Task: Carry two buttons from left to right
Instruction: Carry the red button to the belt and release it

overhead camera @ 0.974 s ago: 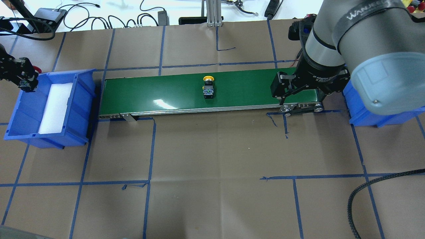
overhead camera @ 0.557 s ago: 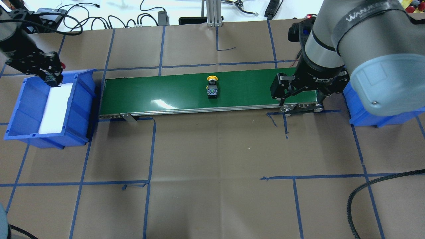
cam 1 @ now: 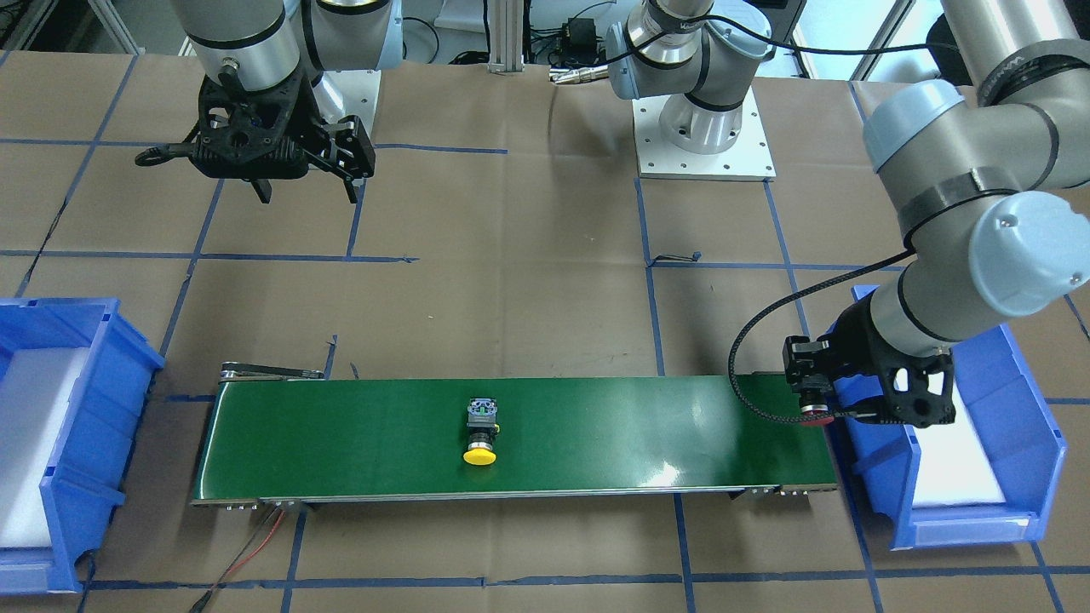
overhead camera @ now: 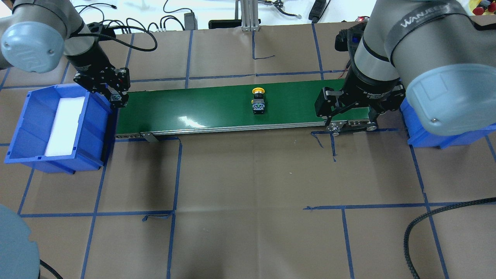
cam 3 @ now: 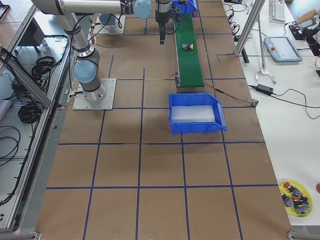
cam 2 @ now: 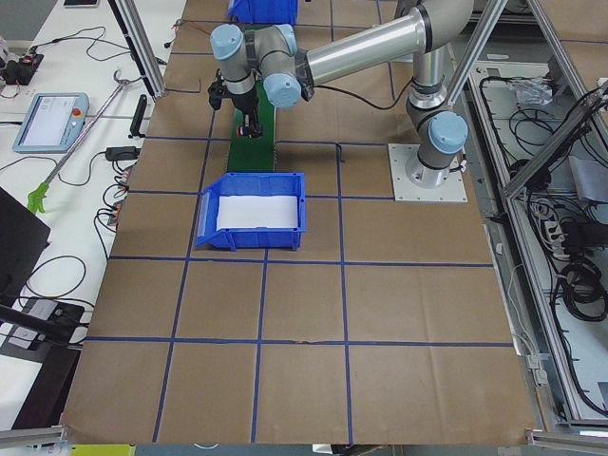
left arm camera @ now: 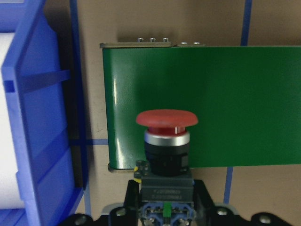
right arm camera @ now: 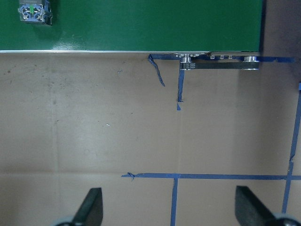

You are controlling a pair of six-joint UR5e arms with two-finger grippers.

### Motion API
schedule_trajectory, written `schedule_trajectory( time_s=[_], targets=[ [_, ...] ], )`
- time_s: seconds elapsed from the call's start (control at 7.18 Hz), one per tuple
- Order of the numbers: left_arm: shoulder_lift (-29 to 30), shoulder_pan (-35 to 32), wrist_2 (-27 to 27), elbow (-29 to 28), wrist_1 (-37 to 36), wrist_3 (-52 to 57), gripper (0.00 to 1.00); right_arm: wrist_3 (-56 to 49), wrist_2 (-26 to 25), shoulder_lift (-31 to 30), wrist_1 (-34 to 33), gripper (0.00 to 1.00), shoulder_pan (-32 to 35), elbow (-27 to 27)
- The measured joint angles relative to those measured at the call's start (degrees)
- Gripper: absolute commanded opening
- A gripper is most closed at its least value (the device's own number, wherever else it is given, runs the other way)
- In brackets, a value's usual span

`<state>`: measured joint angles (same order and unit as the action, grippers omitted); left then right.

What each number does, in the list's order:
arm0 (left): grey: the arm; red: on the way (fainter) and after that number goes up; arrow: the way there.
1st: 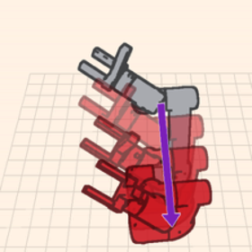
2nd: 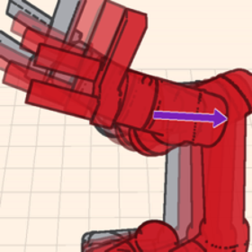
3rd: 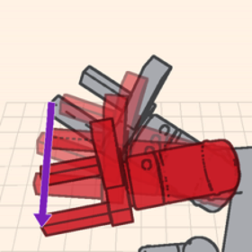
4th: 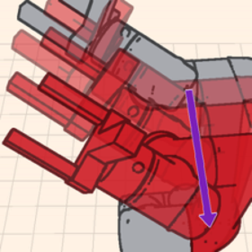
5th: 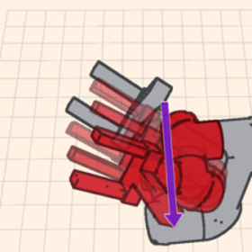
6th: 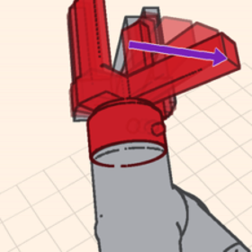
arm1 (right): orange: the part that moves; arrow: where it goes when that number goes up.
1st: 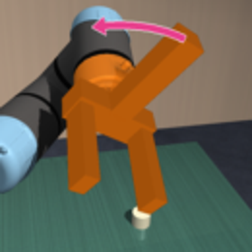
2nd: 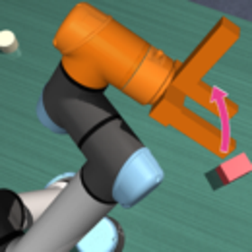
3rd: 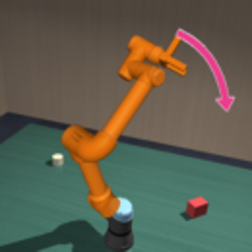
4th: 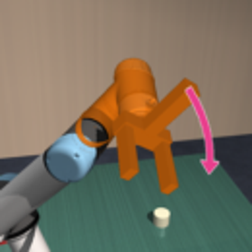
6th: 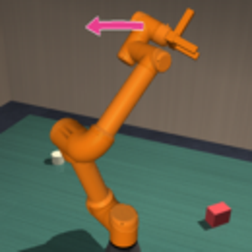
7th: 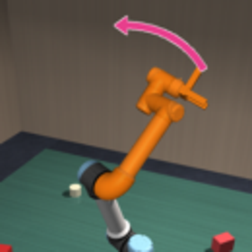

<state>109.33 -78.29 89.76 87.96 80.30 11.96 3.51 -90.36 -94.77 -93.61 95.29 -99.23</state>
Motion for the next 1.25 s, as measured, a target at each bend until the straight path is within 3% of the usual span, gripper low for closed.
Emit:
schedule_trajectory(
  time_s=[0.42,0.56,0.7,1.25],
  targets=[
    [2.3,-0.7,-0.1,6.7,-11.3,-1.5,0.04,0.0,0.0,0.1,0.0,1.0,0.0,0.0],
    [2.5,-0.7,-0.1,8.6,-14.2,-1.6,0.25,0.0,0.0,0.1,0.0,1.0,0.1,0.0],
    [2.5,-0.8,-0.1,9.7,-15.5,-1.7,0.99,0.0,0.0,0.1,0.0,1.0,0.1,0.0],
    [1.0,-0.8,0.0,8.6,-15.8,-2.0,1.0,0.0,0.0,0.1,-0.2,1.0,0.1,0.0]
  ],
)
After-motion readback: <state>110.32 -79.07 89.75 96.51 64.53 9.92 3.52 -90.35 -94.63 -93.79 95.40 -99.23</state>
